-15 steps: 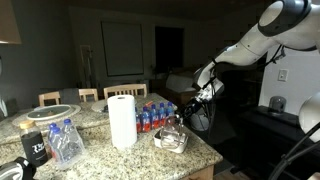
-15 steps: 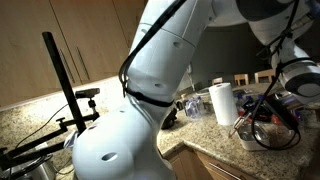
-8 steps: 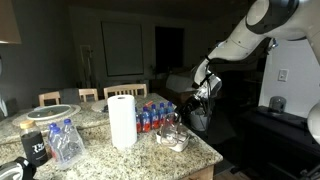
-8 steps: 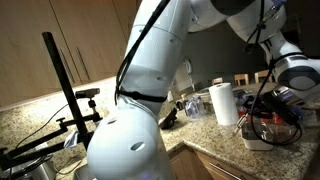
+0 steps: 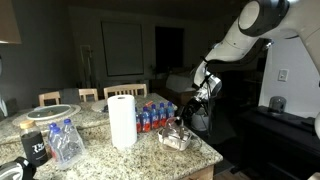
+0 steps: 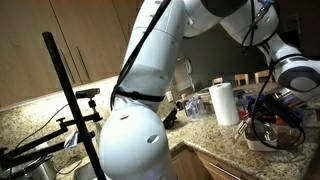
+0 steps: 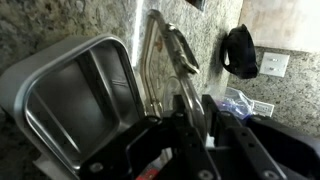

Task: Take the lid off of the bowl

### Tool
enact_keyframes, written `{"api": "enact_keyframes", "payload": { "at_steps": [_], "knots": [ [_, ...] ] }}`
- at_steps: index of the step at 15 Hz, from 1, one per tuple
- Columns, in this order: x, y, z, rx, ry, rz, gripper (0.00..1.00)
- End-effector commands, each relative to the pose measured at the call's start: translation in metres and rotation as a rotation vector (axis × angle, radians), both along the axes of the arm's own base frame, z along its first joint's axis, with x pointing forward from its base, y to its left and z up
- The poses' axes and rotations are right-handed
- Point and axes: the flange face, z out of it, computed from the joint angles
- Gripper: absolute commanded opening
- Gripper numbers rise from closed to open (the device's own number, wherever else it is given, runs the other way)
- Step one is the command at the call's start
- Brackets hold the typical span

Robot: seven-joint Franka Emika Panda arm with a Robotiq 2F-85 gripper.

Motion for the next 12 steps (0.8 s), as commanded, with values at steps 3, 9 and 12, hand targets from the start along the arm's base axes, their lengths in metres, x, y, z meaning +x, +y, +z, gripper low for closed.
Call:
{"api": "enact_keyframes", "payload": {
  "at_steps": [3, 9, 12],
  "knots": [
    [-0.0049, 0.0015, -0.0056, 0.023, 0.018, 0.003, 0.69],
    [-0.0054, 0.0061, -0.0078, 0.024, 0.026, 0.007, 1.00],
    [-0.0059, 0.0053, -0.0083, 0.021, 0.027, 0.002, 1.00]
  ]
}}
